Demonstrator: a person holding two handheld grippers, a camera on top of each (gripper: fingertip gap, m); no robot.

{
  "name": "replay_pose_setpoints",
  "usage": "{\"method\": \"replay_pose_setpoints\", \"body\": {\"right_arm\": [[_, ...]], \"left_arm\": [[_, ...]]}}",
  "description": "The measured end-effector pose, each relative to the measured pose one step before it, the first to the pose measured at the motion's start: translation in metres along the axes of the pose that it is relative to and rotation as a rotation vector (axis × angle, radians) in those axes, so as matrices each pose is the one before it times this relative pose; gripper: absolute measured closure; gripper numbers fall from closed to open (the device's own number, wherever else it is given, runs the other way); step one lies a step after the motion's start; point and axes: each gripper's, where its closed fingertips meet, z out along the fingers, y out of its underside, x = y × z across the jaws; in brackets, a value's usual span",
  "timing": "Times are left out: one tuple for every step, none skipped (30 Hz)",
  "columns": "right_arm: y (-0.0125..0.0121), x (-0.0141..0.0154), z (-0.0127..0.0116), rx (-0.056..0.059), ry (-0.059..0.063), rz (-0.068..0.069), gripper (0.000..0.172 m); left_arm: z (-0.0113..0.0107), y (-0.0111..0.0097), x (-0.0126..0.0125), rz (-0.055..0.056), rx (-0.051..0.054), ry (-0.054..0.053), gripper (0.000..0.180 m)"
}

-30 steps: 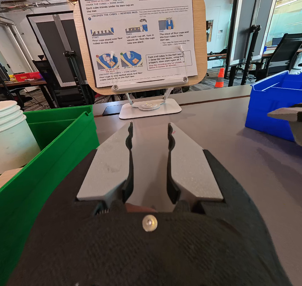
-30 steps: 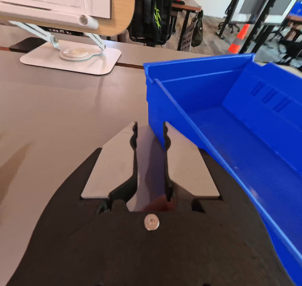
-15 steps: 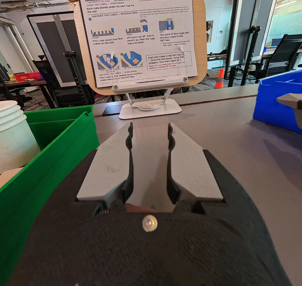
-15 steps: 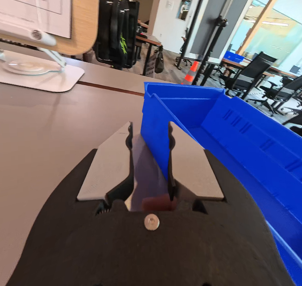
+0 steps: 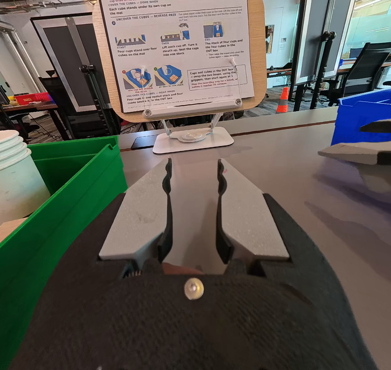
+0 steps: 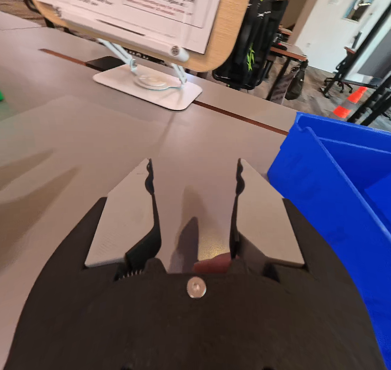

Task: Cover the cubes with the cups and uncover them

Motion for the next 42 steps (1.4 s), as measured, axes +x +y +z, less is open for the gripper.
{"method": "replay_pose_setpoints", "body": {"right_arm": [[0.00085, -0.00274, -0.0003, -0.0025, -0.0029, -0.0222, 0.1], [0.0007, -0.00015, 0.00004, -0.0044, 0.0097, -0.0192, 0.1], [0.00038, -0.00003, 0.00006, -0.0032, 0.0057, -0.0115, 0.099], [0.00017, -0.00057, 0.00004, -0.0012, -0.0025, -0.0007, 0.1], [0.00018, -0.00074, 0.0, -0.0009, -0.0065, 0.008, 0.1], [0.00035, -0.00053, 0.00005, -0.0014, -0.007, 0.0111, 0.1], [0.00027, -0.00029, 0.00007, -0.0019, -0.0059, 0.0096, 0.101], [0.00023, -0.00031, 0.00014, -0.0014, -0.0057, 0.0069, 0.102], [0.0001, 0.00001, 0.00001, -0.0005, -0.0027, 0.0049, 0.103], [-0.00011, 0.00013, 0.00003, 0.0005, -0.0002, 0.0024, 0.104], [-0.00009, 0.00033, -0.00003, 0.0009, 0.0025, 0.0008, 0.104], [-0.00023, 0.00002, 0.00003, 0.0011, 0.0024, -0.0013, 0.105], [-0.00024, -0.00055, -0.00002, 0.0014, 0.0004, -0.0045, 0.105], [-0.00029, -0.00093, -0.0001, 0.0017, 0.0005, -0.0076, 0.105], [-0.00028, -0.00104, -0.00006, 0.0014, 0.0017, -0.01, 0.104], [-0.00039, -0.00103, -0.00014, 0.0018, 0.003, -0.0115, 0.104], [-0.0005, -0.00092, -0.00037, 0.0031, 0.0036, -0.0118, 0.104], [-0.00074, -0.00037, -0.00034, 0.0043, 0.0067, -0.01, 0.103], [-0.00072, -0.00057, -0.00035, 0.0044, 0.0042, -0.0092, 0.103], [-0.00068, -0.00081, -0.00032, 0.0037, 0.0011, -0.0075, 0.103], [-0.00046, -0.00082, -0.00021, 0.0026, -0.0008, -0.0046, 0.103], [-0.00034, -0.001, -0.00027, 0.0017, -0.0026, -0.0008, 0.104], [-0.00029, -0.00072, -0.00035, 0.0002, -0.0024, 0.0035, 0.103], [0.00013, -0.00196, -0.00041, -0.0029, -0.0103, 0.0077, 0.104], [0.00071, -0.00349, -0.00035, -0.0074, -0.0216, 0.0109, 0.106], [0.00084, -0.00393, -0.00047, -0.0085, -0.0261, 0.013, 0.107], [0.00023, -0.00317, -0.00035, -0.0043, -0.0212, 0.0143, 0.107], [-0.00009, -0.00237, -0.00031, -0.0006, -0.0172, 0.013, 0.106], [-0.00011, -0.00226, -0.00012, -0.0004, -0.0163, 0.0108, 0.106], [0.00049, -0.00172, 0.00044, -0.0026, -0.0124, 0.0089, 0.106], [0.00113, -0.00118, 0.0007, -0.0064, -0.0084, 0.0057, 0.106], [0.00138, -0.00079, 0.00079, -0.0084, -0.0053, 0.0013, 0.106], [0.00051, -0.00035, 0.0004, -0.004, -0.0012, -0.0012, 0.105], [-0.00004, -0.00027, -0.00009, 0.001, -0.0004, -0.0023, 0.106], [-0.00006, -0.00075, -0.00016, 0.001, -0.0026, -0.0041, 0.106], [0.00038, -0.00129, 0.00014, -0.0025, -0.0043, -0.0061, 0.106], [0.00082, -0.00096, 0.00037, -0.0054, -0.0017, -0.0071, 0.106], [0.00064, -0.00064, 0.00043, -0.0043, 0.0012, -0.0073, 0.106], [0.00023, -0.00075, 0.00022, -0.0021, 0.0002, -0.0077, 0.106], [0.00015, -0.00086, 0.00015, -0.0013, -0.0001, -0.008, 0.106], [0.00024, -0.00095, 0.00025, -0.0017, -0.0007, -0.0084, 0.106], [0.0005, -0.001, 0.00027, -0.0033, -0.001, -0.0087, 0.106]], "left_arm": [[-0.00006, -0.00005, 0.00047, 0.0015, 0.0002, 0.0026, 0.139], [-0.00018, -0.00015, 0.00053, 0.0018, 0.0016, 0.0027, 0.139], [-0.00025, -0.0004, 0.00014, 0.0015, 0.0026, -0.0002, 0.139], [-0.00021, -0.00023, 0.00003, 0.0012, 0.0022, -0.0008, 0.139], [-0.00012, -0.00006, 0.0001, 0.0008, 0.0003, 0.0001, 0.139], [0.00019, 0.00018, -0.00004, 0.0001, -0.0013, -0.0003, 0.14], [0.00006, 0.00018, -0.00003, -0.0006, -0.0012, 0.0005, 0.139], [0.00009, 0.00001, 0.00012, -0.0005, -0.0008, 0.0007, 0.139], [-0.00005, -0.00003, 0.0, 0.0001, 0.0003, 0.0005, 0.14], [-0.00013, -0.0001, 0.00029, 0.0009, 0.0013, 0.0009, 0.14], [-0.00022, -0.00015, 0.0001, 0.0015, 0.0009, 0.0005, 0.14], [-0.00026, -0.0001, -0.00025, 0.0006, 0.0013, -0.002, 0.141], [-0.00035, -0.00029, -0.00023, 0.0, 0.002, -0.0011, 0.141], [-0.00015, -0.00011, -0.0001, 0.0, 0.0008, -0.0002, 0.141], [-0.00004, 0.00024, -0.00029, 0.0001, -0.0016, -0.0005, 0.141], [0.00015, 0.00022, -0.00014, -0.0011, -0.002, 0.0005, 0.141], [0.00012, 0.00019, 0.00006, -0.0006, -0.0013, 0.0006, 0.141], [0.00003, 0.00007, 0.00007, 0.0003, -0.0005, 0.0002, 0.141], [0.0, -0.00001, 0.00009, 0.0007, 0.0, 0.0, 0.141], [-0.00008, -0.00014, 0.00012, 0.001, 0.0009, 0.0003, 0.141], [-0.00015, -0.00013, 0.0001, 0.0007, 0.0009, 0.0006, 0.141], [-0.00008, -0.00003, -0.00003, 0.0001, 0.0009, -0.0002, 0.141], [-0.00008, -0.00013, -0.00001, 0.0, 0.0009, 0.0, 0.141], [-0.00005, -0.00003, -0.00006, -0.0001, 0.0003, 0.0, 0.141], [-0.00009, -0.00011, 0.0, -0.0002, 0.0008, -0.0001, 0.141], [-0.00023, -0.00011, -0.0002, 0.0003, 0.0007, -0.0013, 0.142], [-0.00019, 0.00038, -0.0004, 0.0018, -0.0027, -0.0019, 0.142], [-0.00017, 0.0004, -0.00043, 0.002, -0.0035, -0.0015, 0.143], [-0.00061, 0.00021, -0.0003, 0.001, -0.0006, 0.0004, 0.143], [-0.00068, -0.00044, -0.00052, -0.0012, 0.0033, -0.0017, 0.144], [-0.00077, -0.00035, -0.00035, 0.0001, 0.0031, -0.0014, 0.144], [-0.00058, 0.00005, -0.00025, 0.0009, -0.0012, -0.0017, 0.145], [-0.00022, 0.00194, -0.00003, -0.0004, -0.0151, 0.0006, 0.147], [0.00038, 0.00342, 0.00016, -0.0058, -0.0273, 0.0047, 0.149], [0.00113, 0.00365, -0.00126, -0.0129, -0.028, -0.0007, 0.148], [0.00113, 0.00289, -0.00341, -0.018, -0.0224, -0.0117, 0.147], [0.00075, 0.00201, -0.00355, -0.0195, -0.0148, -0.0115, 0.145], [0.00025, 0.0011, -0.00151, -0.014, -0.0081, 0.0001, 0.145], [-0.00001, 0.00062, -0.00064, -0.007, -0.005, 0.0019, 0.145], [-0.00016, 0.00058, -0.00019, 0.0007, -0.0035, -0.0005, 0.145], [-0.00019, 0.00011, 0.00082, 0.0068, -0.001, 0.0017, 0.145], [0.00003, 0.00007, 0.00175, 0.0105, -0.0004, 0.0046, 0.145]]}}
